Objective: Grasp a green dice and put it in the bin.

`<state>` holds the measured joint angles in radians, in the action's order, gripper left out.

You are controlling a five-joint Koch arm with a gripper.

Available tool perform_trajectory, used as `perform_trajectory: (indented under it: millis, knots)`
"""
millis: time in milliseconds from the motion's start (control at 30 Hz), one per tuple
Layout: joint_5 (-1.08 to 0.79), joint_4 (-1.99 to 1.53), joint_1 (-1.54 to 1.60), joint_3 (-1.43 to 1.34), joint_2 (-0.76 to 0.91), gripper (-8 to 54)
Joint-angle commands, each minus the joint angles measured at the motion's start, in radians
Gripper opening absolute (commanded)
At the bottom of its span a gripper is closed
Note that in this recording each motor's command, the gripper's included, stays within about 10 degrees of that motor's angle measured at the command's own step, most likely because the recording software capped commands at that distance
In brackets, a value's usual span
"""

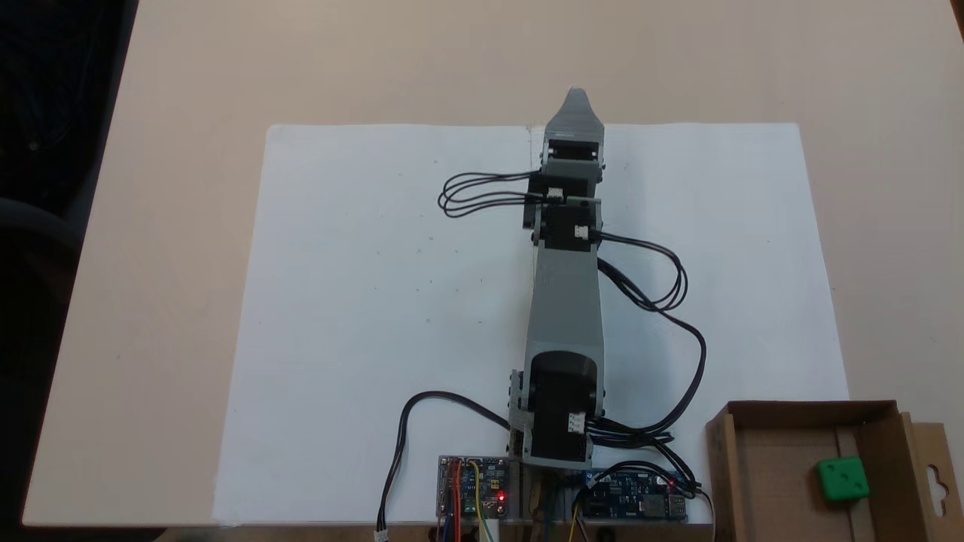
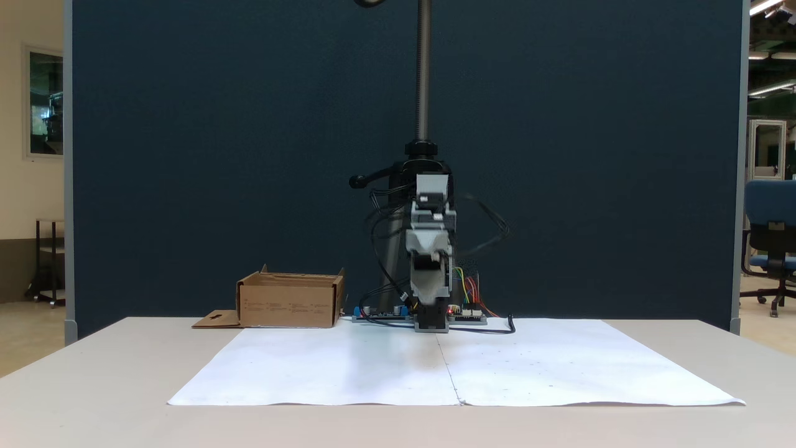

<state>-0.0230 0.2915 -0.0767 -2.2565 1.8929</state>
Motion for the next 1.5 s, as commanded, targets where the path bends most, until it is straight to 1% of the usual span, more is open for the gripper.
perform_trajectory:
  millis: [0,267,400,667,833,1000,1467]
  knots:
    - [-0.021,0.167,0.006,-0.043,0.078,43.4]
    - [-0.037,0.417,0.02,-0.422,0.287,43.2]
    - [-0.041,0.547,0.051,-0.586,0.348,43.1]
    - [-0.044,0.799,0.061,-0.784,0.426,43.1]
    - [-0.044,0.951,0.066,-0.861,0.459,43.2]
    - [-0.044,1.096,0.069,-0.873,0.466,43.2]
    - [-0.044,1.112,0.071,-0.874,0.474,43.9]
